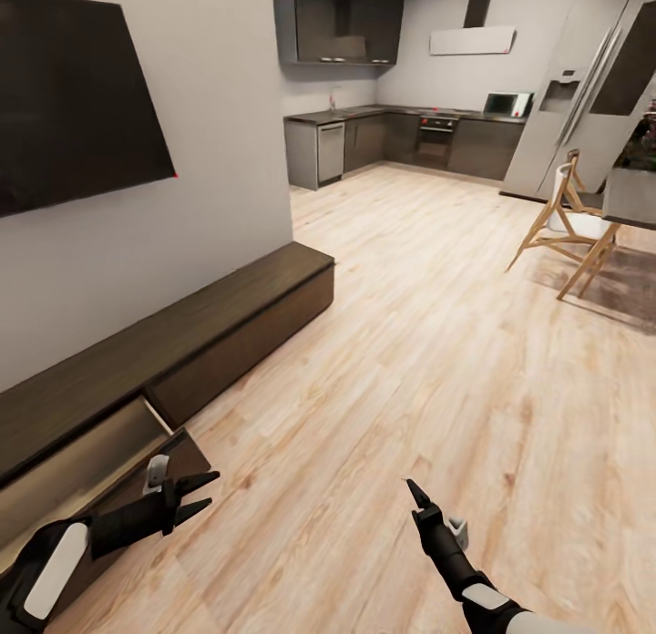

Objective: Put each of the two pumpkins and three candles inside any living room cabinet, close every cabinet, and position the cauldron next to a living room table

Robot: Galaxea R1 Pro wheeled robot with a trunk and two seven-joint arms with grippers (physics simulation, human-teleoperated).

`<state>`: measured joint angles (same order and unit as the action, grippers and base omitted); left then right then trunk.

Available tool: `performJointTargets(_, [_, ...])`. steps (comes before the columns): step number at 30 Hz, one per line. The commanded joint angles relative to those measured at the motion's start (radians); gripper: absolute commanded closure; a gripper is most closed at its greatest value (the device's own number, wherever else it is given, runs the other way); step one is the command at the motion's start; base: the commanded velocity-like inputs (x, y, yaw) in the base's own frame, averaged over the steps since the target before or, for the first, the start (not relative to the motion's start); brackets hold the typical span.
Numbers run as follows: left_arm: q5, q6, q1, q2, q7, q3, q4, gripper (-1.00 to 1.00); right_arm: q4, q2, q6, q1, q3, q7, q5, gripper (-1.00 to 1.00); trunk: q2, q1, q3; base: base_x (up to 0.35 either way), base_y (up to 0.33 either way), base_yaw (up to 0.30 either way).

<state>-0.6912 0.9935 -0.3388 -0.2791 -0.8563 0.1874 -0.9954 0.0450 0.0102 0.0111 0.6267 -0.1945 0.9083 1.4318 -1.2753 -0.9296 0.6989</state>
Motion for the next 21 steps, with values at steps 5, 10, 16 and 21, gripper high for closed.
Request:
performJointTargets(5, [0.002,0.004,0.0,-0.002,-0.004,0.001,0.0,-1.0,0.004,-0.001,0.001,0.002,-0.009,0.006,0.009,-1.0,0.035,0.019,-0.013,0.0,0.0,-0.282])
performJointTargets(10, [0.002,0.004,0.0,-0.002,-0.004,0.001,0.0,-1.0,0.004,-0.001,0.001,0.002,-0.009,0.006,0.009,-1.0,0.07,0.038,-0.027,0.0,0.0,-0.285])
performJointTargets(16, [0.002,0.004,0.0,-0.002,-0.004,0.001,0.0,-1.0,0.004,-0.001,0.001,0.002,-0.009,0.006,0.009,-1.0,0.112,0.061,-0.043,0.0,0.0,-0.286])
performJointTargets(21, [0.002,0.004,0.0,-0.001,-0.004,0.001,0.0,-1.0,0.004,-0.001,0.001,0.002,-0.009,0.006,0.009,-1.0,0.147,0.081,-0.057,0.0,0.0,-0.286])
